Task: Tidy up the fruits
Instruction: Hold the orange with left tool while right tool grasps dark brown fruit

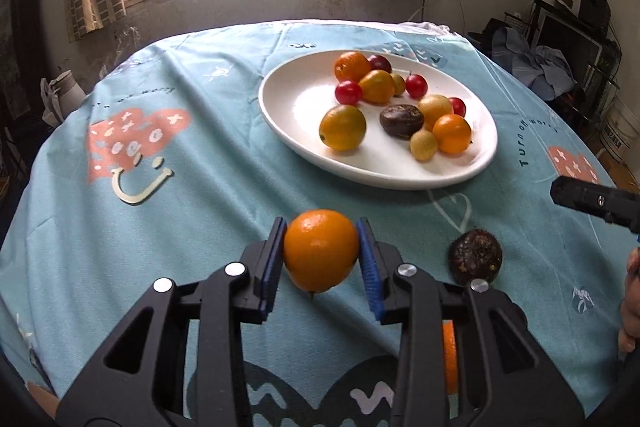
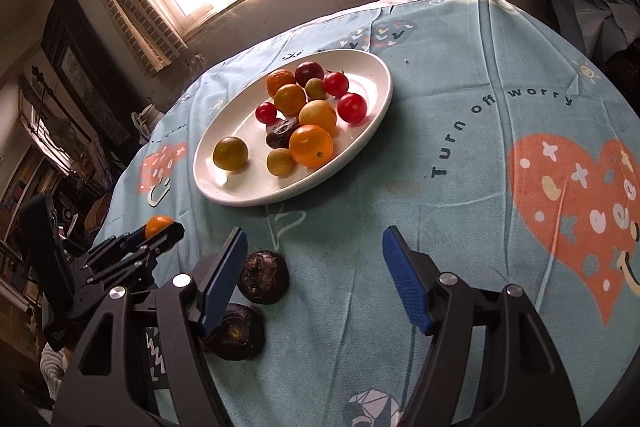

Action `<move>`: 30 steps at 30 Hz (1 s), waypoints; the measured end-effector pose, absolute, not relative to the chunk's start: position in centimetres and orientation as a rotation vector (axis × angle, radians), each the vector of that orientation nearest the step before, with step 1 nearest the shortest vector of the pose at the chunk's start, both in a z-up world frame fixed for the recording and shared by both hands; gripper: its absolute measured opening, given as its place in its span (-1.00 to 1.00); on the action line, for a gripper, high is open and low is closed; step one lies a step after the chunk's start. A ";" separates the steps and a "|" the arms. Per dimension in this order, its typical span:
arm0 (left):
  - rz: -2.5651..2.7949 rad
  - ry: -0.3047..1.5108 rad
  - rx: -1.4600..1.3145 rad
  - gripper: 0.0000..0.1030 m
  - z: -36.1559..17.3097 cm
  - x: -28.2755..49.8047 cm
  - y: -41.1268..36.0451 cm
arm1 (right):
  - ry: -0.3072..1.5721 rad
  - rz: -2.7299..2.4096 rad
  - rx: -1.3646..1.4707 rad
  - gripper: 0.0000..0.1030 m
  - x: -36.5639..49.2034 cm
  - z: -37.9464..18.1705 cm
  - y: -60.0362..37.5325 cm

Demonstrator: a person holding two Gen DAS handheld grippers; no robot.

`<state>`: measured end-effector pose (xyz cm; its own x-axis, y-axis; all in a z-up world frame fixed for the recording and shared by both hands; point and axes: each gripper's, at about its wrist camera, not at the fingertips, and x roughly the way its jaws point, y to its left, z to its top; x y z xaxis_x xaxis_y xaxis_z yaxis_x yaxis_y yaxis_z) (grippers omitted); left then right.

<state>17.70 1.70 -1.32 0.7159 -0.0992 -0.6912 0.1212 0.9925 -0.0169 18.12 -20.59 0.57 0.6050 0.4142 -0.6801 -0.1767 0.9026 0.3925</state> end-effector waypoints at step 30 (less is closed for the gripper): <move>-0.108 0.800 0.011 -0.30 -1.9 18.4 1.6 | 0.819 0.297 0.007 0.36 18.1 -0.3 -16.8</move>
<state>18.38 1.64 -1.91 0.6913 -0.0931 -0.7166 0.1011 0.9944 -0.0316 18.12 -16.83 -0.28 0.6439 0.2639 -0.7182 -0.2587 0.9585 0.1202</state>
